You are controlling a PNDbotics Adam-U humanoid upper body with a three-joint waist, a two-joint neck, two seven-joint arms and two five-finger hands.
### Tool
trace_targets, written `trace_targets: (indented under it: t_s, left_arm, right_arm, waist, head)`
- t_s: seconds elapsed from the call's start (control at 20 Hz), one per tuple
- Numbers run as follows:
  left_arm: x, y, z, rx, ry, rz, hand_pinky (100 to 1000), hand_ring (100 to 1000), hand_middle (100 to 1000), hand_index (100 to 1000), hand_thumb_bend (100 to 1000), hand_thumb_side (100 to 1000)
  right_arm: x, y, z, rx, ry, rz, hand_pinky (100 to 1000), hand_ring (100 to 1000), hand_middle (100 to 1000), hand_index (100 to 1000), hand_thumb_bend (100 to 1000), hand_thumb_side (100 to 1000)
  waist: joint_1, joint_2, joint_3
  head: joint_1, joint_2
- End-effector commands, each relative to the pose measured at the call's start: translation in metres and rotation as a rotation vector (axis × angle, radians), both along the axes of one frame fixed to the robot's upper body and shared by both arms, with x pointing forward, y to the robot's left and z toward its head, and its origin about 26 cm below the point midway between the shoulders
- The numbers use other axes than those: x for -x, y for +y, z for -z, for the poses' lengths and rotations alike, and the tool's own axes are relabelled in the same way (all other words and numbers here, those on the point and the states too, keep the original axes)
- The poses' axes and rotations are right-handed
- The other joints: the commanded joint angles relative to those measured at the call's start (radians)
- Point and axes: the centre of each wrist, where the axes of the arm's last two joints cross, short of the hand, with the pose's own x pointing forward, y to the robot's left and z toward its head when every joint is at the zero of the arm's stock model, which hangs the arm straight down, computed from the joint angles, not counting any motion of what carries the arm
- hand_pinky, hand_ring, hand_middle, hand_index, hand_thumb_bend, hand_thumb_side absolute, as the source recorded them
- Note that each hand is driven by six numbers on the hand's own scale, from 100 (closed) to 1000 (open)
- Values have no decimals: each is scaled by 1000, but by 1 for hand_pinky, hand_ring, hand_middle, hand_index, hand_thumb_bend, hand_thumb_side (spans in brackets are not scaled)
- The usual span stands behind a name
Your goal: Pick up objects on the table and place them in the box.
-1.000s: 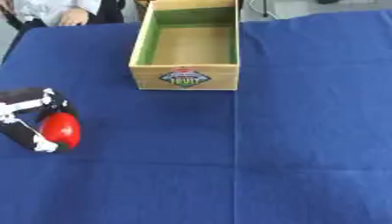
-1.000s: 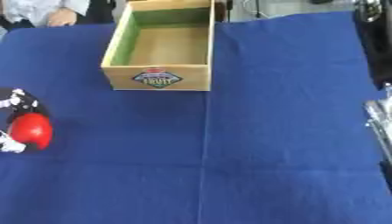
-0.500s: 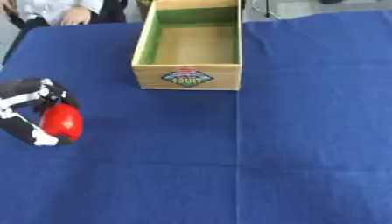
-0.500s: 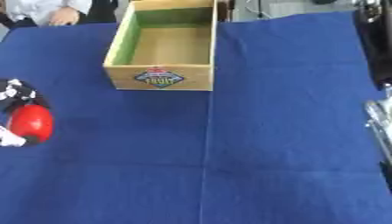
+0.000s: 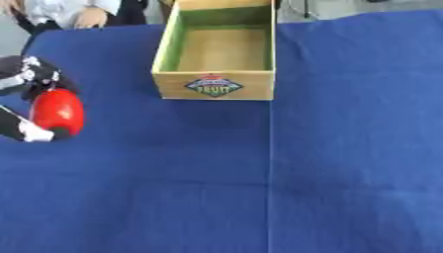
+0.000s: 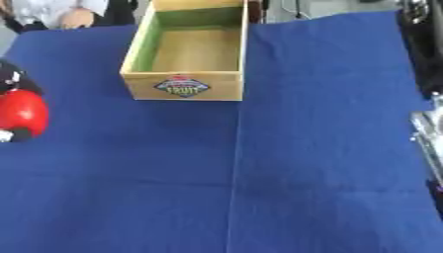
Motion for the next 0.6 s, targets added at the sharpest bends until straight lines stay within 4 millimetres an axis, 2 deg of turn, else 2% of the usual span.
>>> trace_targets:
  t_s: [0.05,0.3,0.6]
  left_arm:
    - [8,7,-33,-64,-63,27,201,274,386,550,284,446]
    - [1,-1,-50,1,-134,31,190,270,381,541,297,454]
    - [-12,-9,-61,83,-191,21,182,264,376,536,313,458]
  right_arm:
    - [5,-2,-7,9,-30,-5,901,833,682,763,100,949]
    - [5,0,-9,12,-36,-19,901,833,682,763,100,949]
    - [5,5,-11,15,-47,-50,898,835,685,773,100,956]
  waist:
    - [1,-24,-1]
    - [4,-24,-15]
    - [10,-26,-34]
  head:
    - [4,4]
    - [11,-3]
    - [22,-5]
